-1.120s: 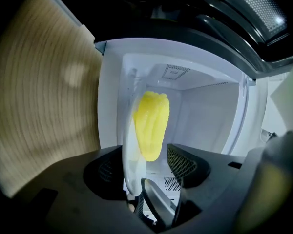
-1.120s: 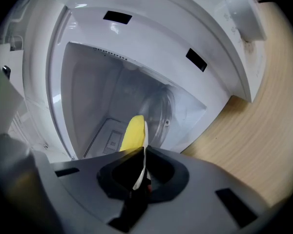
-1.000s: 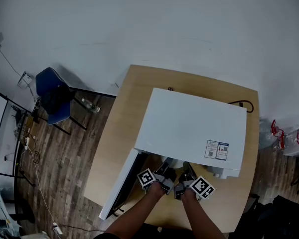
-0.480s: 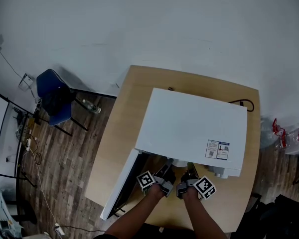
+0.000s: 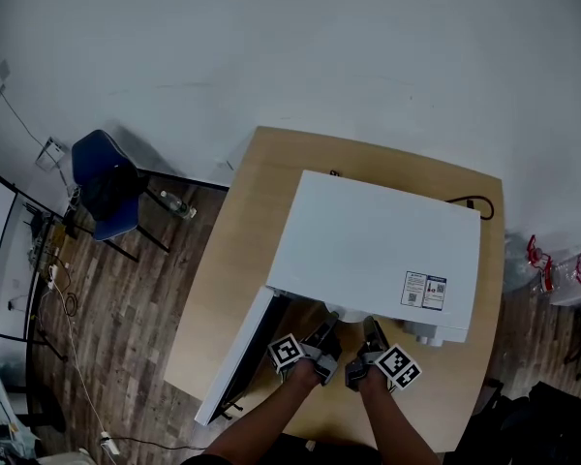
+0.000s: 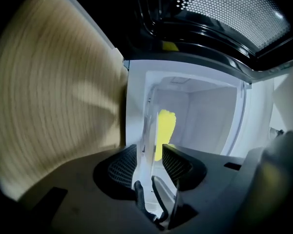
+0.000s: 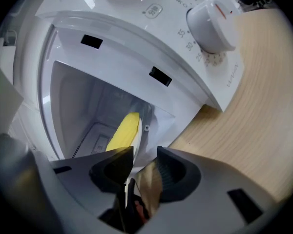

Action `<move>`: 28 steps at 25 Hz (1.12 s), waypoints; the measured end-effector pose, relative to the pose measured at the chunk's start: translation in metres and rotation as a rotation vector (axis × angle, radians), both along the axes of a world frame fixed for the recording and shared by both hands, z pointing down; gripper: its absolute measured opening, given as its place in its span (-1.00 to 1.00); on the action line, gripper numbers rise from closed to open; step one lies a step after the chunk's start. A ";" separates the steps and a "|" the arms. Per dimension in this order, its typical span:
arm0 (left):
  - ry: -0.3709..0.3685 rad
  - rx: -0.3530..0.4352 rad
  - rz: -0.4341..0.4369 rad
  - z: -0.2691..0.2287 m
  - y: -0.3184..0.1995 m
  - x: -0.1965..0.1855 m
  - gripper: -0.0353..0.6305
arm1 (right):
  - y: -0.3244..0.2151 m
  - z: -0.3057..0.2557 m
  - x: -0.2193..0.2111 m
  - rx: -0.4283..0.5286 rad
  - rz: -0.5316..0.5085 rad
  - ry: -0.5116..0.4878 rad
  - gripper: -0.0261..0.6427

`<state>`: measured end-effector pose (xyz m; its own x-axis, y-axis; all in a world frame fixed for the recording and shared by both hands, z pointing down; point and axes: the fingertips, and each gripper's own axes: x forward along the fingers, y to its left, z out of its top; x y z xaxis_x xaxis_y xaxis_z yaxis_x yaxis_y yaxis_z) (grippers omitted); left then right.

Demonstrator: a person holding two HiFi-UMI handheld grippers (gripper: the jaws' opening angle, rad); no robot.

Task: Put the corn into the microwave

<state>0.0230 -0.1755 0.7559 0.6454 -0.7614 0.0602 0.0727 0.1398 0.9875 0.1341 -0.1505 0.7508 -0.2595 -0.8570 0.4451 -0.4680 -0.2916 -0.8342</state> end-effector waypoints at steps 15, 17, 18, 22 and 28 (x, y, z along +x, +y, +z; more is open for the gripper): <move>-0.097 -0.030 0.004 0.005 -0.005 0.014 -0.83 | 0.109 -0.034 -0.047 0.030 -0.488 0.442 -0.39; -0.096 -0.033 -0.009 0.006 -0.011 0.015 -0.83 | 0.121 -0.037 -0.051 0.030 -0.494 0.439 -0.39; -0.100 -0.035 -0.011 0.005 -0.014 0.016 -0.83 | 0.126 -0.037 -0.051 0.029 -0.492 0.434 -0.39; -0.160 -0.054 -0.011 0.005 -0.026 0.019 -0.83 | 0.137 -0.035 -0.046 0.008 -0.506 0.463 -0.39; -0.187 -0.070 -0.042 0.007 -0.030 0.020 -0.83 | 0.132 -0.039 -0.026 0.011 -0.515 0.510 -0.39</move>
